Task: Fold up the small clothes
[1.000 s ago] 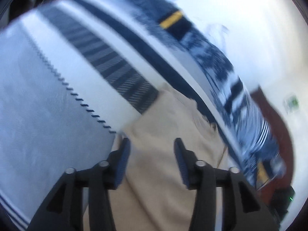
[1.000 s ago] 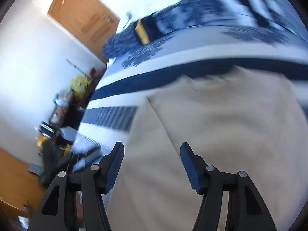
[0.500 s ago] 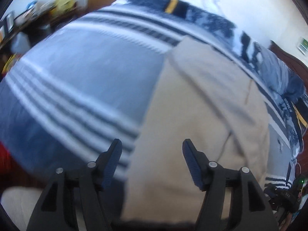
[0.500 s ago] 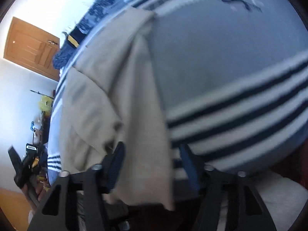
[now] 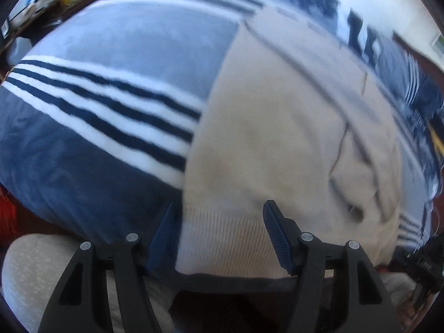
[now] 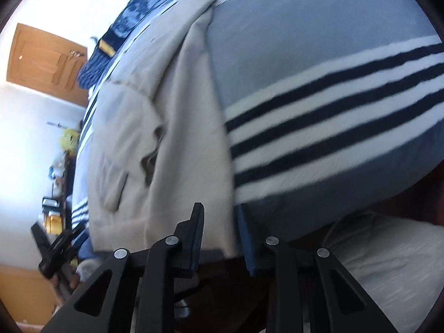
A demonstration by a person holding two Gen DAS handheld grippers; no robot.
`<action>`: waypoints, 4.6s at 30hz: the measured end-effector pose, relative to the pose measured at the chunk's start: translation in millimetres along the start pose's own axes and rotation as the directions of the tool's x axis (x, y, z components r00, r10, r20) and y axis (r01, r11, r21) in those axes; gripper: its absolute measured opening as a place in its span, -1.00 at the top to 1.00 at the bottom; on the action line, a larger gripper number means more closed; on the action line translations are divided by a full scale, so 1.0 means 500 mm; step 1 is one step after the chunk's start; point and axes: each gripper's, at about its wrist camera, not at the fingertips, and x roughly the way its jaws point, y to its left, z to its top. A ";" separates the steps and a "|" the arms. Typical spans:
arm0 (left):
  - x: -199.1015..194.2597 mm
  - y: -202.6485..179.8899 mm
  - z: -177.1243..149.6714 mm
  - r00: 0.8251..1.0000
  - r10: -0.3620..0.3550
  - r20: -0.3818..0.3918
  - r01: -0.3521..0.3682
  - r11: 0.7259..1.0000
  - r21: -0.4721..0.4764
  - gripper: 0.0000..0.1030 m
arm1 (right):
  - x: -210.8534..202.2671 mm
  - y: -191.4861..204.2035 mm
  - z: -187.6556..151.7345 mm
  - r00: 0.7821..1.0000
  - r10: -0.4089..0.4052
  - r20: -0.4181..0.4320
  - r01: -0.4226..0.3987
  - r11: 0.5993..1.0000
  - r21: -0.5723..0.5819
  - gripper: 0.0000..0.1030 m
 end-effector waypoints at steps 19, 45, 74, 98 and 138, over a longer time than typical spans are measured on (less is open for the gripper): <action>-0.048 0.060 -0.020 0.992 -0.128 0.017 0.129 0.976 -0.173 0.93 | -0.084 -0.047 -0.026 0.996 -0.007 0.085 0.000 0.997 0.078 0.95; -0.136 0.065 -0.069 0.985 -0.163 -0.053 0.159 0.984 -0.078 0.94 | -0.178 0.037 -0.041 0.989 -0.104 0.107 0.109 0.993 -0.043 0.97; -0.444 -0.204 -0.083 0.887 0.061 0.458 -0.193 0.950 0.247 -0.44 | -0.339 0.130 -0.068 0.937 -0.053 0.346 0.088 0.992 -0.087 -0.24; -0.475 -0.316 0.266 0.840 0.029 0.541 -0.219 0.932 0.290 -0.65 | -0.456 0.403 0.170 0.873 0.031 0.486 0.170 0.916 -0.364 -0.57; 0.114 -0.252 0.846 0.987 -0.121 0.105 0.106 0.984 0.144 0.91 | 0.190 0.294 0.895 0.974 -0.185 0.127 0.211 0.950 -0.231 0.87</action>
